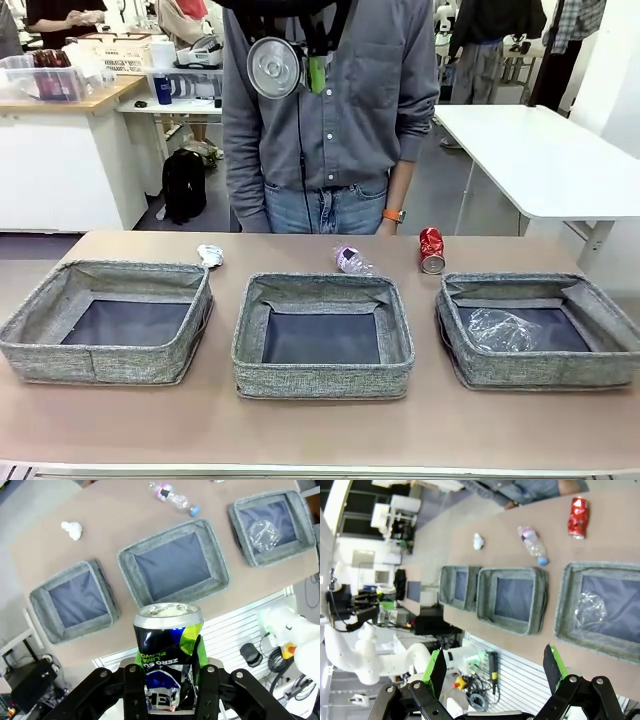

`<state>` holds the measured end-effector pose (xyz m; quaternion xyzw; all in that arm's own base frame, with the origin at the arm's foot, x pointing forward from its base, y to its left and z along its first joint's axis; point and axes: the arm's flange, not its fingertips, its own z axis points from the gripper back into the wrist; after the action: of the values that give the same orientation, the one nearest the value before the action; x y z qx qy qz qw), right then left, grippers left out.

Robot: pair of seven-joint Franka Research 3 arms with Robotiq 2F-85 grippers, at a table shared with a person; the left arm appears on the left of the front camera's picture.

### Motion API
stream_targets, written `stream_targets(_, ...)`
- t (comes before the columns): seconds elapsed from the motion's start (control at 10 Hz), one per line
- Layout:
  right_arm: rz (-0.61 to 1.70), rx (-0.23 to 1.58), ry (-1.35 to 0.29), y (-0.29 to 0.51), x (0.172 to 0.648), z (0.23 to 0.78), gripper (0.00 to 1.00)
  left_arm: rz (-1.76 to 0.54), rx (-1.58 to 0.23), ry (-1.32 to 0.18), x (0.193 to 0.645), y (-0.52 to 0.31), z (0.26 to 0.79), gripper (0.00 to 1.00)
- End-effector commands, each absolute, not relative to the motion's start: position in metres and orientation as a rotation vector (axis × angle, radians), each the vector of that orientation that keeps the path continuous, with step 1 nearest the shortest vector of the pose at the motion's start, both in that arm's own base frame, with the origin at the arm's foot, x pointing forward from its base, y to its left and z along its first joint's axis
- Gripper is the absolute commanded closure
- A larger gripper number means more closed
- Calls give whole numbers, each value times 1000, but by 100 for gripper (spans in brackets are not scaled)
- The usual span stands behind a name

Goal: Sort the waste into the appropriate baskets.
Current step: Pick up the waste item pointed out by the person, then place the picked waste into the Fabric basket indicated by the person.

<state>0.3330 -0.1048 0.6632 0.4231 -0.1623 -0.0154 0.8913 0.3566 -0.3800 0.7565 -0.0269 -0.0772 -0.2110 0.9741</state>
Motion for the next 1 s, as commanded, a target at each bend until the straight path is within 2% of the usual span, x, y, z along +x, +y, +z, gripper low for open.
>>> stream_targets(0.0, -41, 874, -329, -105, 333, 667, 0, -422, -55, -160, 356, -377, 759, 62)
stream_targets(0.9, -41, 874, -329, -105, 333, 667, 0, -422, -55, -160, 356, -377, 759, 62)
